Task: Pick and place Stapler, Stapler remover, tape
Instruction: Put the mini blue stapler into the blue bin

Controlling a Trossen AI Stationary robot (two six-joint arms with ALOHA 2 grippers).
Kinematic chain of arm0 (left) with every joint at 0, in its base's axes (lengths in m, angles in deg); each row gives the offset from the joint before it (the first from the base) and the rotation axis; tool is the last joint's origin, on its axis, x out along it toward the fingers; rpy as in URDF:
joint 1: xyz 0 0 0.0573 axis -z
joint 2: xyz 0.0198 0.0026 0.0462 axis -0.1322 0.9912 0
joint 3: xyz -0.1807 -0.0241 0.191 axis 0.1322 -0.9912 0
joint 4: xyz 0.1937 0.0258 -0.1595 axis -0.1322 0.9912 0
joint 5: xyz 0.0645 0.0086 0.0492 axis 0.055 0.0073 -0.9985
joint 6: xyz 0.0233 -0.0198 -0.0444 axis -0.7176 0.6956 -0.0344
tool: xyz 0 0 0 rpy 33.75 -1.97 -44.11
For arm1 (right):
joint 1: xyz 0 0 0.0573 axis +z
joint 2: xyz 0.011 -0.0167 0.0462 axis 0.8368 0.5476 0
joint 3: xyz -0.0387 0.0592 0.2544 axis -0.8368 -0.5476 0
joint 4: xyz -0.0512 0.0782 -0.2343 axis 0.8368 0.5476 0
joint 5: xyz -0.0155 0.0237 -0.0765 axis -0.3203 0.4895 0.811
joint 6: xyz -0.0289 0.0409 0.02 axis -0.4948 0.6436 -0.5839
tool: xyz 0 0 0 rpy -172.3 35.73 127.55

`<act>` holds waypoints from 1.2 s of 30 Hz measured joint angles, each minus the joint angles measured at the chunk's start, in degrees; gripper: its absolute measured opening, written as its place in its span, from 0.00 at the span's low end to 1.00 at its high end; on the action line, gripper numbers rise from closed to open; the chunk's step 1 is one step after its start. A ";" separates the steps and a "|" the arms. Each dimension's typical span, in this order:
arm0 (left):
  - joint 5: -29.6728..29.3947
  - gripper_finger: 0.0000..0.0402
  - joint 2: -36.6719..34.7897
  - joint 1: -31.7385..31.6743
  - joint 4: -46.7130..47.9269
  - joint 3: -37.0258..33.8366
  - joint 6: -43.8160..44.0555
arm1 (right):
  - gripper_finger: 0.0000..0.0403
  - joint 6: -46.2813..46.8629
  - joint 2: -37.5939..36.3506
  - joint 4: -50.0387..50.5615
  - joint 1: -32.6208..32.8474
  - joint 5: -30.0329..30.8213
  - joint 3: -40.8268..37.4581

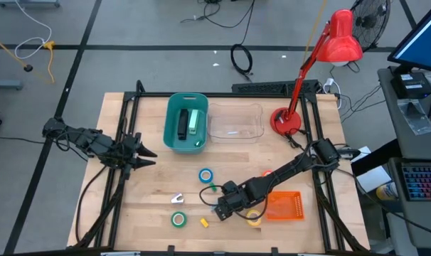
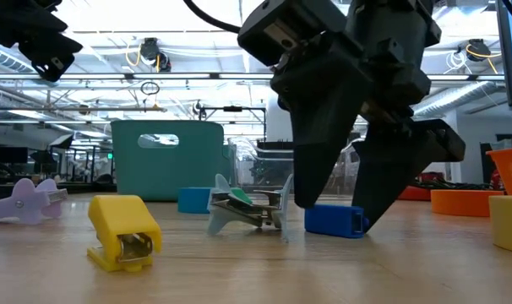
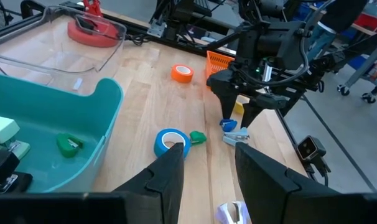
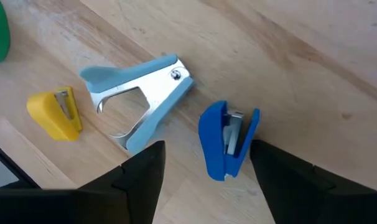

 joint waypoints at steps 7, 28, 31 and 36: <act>0.71 0.36 -0.01 0.00 0.02 0.00 -0.34 | 0.51 -0.24 0.02 1.16 0.02 -0.94 -0.06; 0.64 0.36 0.01 -0.01 -0.85 0.00 -0.10 | 0.11 -4.56 -0.16 3.53 0.02 -4.54 -0.07; 0.42 0.36 0.00 -0.01 -2.35 0.00 1.16 | 0.11 -5.18 -0.29 3.29 -0.20 -4.54 -0.04; 0.36 0.36 -0.02 -0.02 -5.04 0.02 2.69 | 0.11 -6.05 -2.33 4.03 -0.37 -4.62 -0.25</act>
